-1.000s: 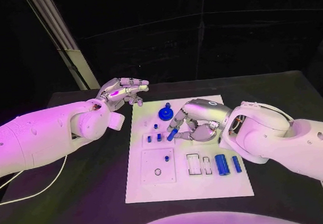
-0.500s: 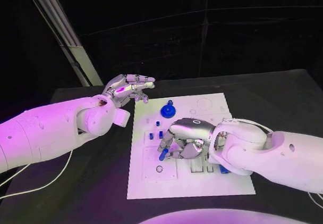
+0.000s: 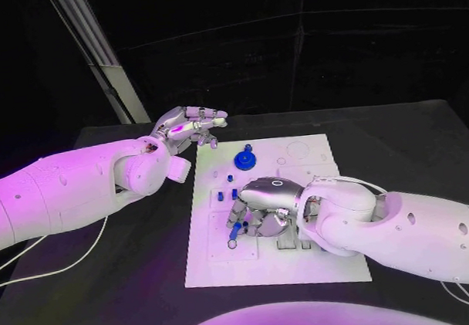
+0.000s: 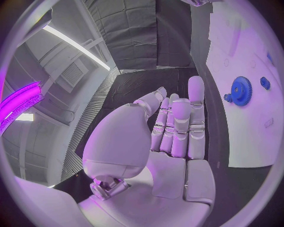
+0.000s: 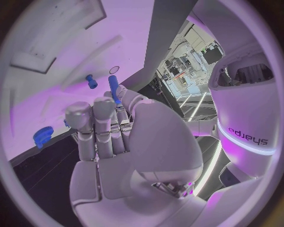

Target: Assemble the parts on the task board

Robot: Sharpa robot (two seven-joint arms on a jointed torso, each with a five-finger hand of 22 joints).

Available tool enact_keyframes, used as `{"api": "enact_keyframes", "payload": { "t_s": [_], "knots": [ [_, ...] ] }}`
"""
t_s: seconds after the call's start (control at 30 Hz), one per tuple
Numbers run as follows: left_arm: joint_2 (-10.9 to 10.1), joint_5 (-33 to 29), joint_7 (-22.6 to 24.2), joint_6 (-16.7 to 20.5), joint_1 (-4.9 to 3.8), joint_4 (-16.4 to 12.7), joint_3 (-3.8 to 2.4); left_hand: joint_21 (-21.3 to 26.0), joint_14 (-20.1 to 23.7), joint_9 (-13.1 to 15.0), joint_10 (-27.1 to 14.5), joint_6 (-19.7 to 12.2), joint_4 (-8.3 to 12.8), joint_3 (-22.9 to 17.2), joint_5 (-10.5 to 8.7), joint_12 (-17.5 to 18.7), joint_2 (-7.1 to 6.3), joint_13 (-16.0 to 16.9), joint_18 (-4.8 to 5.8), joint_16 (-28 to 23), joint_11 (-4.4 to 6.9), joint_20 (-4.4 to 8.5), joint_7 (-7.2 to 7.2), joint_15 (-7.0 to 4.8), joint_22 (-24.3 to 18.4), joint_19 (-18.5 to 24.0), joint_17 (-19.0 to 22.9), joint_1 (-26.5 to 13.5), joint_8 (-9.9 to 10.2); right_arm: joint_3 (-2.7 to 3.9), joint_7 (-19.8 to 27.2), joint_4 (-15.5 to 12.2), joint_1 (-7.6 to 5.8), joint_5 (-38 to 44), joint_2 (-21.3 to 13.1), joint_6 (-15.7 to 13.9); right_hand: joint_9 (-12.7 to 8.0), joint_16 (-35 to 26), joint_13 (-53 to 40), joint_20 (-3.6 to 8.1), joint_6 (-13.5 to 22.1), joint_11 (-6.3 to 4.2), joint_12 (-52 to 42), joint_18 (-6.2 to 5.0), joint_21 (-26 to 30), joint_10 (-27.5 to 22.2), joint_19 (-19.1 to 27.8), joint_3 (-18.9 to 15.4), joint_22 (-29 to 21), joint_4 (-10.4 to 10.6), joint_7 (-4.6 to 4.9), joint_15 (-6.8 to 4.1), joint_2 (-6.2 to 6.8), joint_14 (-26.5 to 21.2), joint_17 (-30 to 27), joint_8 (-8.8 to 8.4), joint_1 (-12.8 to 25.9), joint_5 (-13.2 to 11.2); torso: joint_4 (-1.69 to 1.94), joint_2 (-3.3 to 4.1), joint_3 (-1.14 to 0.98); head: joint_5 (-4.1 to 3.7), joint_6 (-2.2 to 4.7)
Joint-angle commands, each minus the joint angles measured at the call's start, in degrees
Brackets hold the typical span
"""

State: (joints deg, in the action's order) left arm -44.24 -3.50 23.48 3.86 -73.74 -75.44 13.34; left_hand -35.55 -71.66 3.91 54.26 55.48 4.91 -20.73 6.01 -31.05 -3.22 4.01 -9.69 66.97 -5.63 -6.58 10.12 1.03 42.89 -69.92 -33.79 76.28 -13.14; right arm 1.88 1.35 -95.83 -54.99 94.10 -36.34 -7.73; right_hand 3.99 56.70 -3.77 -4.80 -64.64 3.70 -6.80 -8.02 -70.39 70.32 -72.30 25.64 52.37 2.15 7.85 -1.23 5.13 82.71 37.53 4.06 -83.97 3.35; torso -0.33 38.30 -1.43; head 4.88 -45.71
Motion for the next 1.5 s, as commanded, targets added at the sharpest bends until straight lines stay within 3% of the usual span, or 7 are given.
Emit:
{"api": "enact_keyframes", "payload": {
  "t_s": [0.03,0.3,0.67,1.17,1.37,1.5],
  "knots": [
    [0.1,-0.2,0.2,-0.5,-0.06,0.0,-0.04,0.3,0.4,-0.1,-0.1,-0.2,0.0,-0.3,0.30,-0.2,0.17,-0.1,-0.78,-0.3,-0.28,-0.05,0.07,-0.04,-0.1,0.5,0.1,0.3,-0.3,-0.39,0.0,-0.1,0.06,2.1,0.2,1.4,0.1,0.3,0.0,-0.13,0.0,0.22,0.3,0.77,-0.4,0.1,-0.2,0.5,0.1,-0.2,0.28,0.22,-0.19,0.2,0.0,-0.01,-0.3,0.3,0.03,0.02,0.00,0.02,0.01],
    [0.1,-0.2,0.1,-0.5,-0.05,0.0,-0.03,0.3,0.4,-0.1,-0.1,-0.2,0.0,-0.3,0.30,-0.2,0.17,-0.1,-0.78,-0.3,-0.28,-0.05,0.07,-0.04,-0.1,0.5,0.1,0.3,-0.3,-0.94,-0.1,0.0,0.14,2.8,0.5,2.0,0.1,0.3,0.0,-0.13,0.0,0.22,0.3,0.77,-0.4,0.1,-0.2,0.5,0.1,-0.2,0.28,0.22,-0.19,0.2,0.0,-0.01,-0.3,0.3,0.03,0.04,0.02,0.07,-0.11],
    [0.0,-0.2,0.1,-0.5,-0.05,0.0,-0.03,0.3,0.4,-0.1,-0.1,-0.2,0.0,-0.3,0.30,-0.2,0.17,-0.1,-0.78,-0.3,-0.28,-0.05,0.07,-0.04,-0.1,0.5,0.1,0.3,-0.3,-1.04,-0.4,0.0,0.18,3.5,0.9,2.8,0.1,0.3,0.0,-0.14,0.0,0.22,0.3,0.76,-0.4,0.1,-0.1,0.6,0.1,-0.2,0.28,0.22,-0.24,0.2,0.0,-0.01,-0.3,0.3,-0.02,0.03,0.01,0.09,-0.26],
    [-0.2,-0.2,0.1,-0.5,-0.06,-0.2,-0.03,0.3,0.4,-0.1,-0.1,-0.2,0.0,-0.3,0.30,-0.2,0.17,-0.1,-0.78,-0.3,-0.28,-0.05,0.07,-0.04,-0.1,0.5,0.1,0.3,-0.3,-1.05,-4.0,-0.2,0.52,11.2,1.9,2.7,0.1,0.2,-0.1,-0.17,-0.2,0.21,0.4,0.74,-0.5,0.3,0.0,0.8,0.0,-0.5,0.26,0.23,-0.15,0.1,-0.2,-0.02,-0.1,0.4,0.03,0.00,0.04,0.01,-0.27],
    [-0.2,-0.2,0.1,-0.6,-0.06,-0.2,-0.04,0.3,0.4,-0.1,-0.1,-0.2,0.0,-0.3,0.30,-0.2,0.17,-0.1,-0.78,-0.3,-0.28,-0.05,0.07,-0.04,-0.1,0.5,0.1,0.3,-0.3,-1.21,-4.8,-0.8,0.64,13.0,2.4,3.3,0.0,-0.2,-0.1,-0.24,0.0,0.29,0.8,0.64,-0.2,0.2,0.4,0.9,-0.5,-0.7,0.33,0.31,0.38,-0.1,-0.8,-0.19,0.7,0.5,0.05,0.01,0.05,0.04,-0.29],
    [-0.2,-0.2,0.0,-0.5,-0.07,-0.2,-0.04,0.3,0.4,-0.1,-0.1,-0.2,0.0,-0.3,0.30,-0.2,0.17,-0.1,-0.78,-0.3,-0.28,-0.05,0.07,-0.04,-0.1,0.5,0.1,0.3,-0.3,-1.52,-5.2,-1.0,0.67,13.6,2.5,2.6,-0.3,-0.9,0.2,-0.64,2.1,0.98,2.4,0.26,1.0,-1.9,1.9,0.5,-2.7,-0.1,0.94,0.92,2.14,-0.6,-1.9,-0.62,3.2,2.0,0.00,-0.02,0.05,0.06,-0.31]
  ]
}}
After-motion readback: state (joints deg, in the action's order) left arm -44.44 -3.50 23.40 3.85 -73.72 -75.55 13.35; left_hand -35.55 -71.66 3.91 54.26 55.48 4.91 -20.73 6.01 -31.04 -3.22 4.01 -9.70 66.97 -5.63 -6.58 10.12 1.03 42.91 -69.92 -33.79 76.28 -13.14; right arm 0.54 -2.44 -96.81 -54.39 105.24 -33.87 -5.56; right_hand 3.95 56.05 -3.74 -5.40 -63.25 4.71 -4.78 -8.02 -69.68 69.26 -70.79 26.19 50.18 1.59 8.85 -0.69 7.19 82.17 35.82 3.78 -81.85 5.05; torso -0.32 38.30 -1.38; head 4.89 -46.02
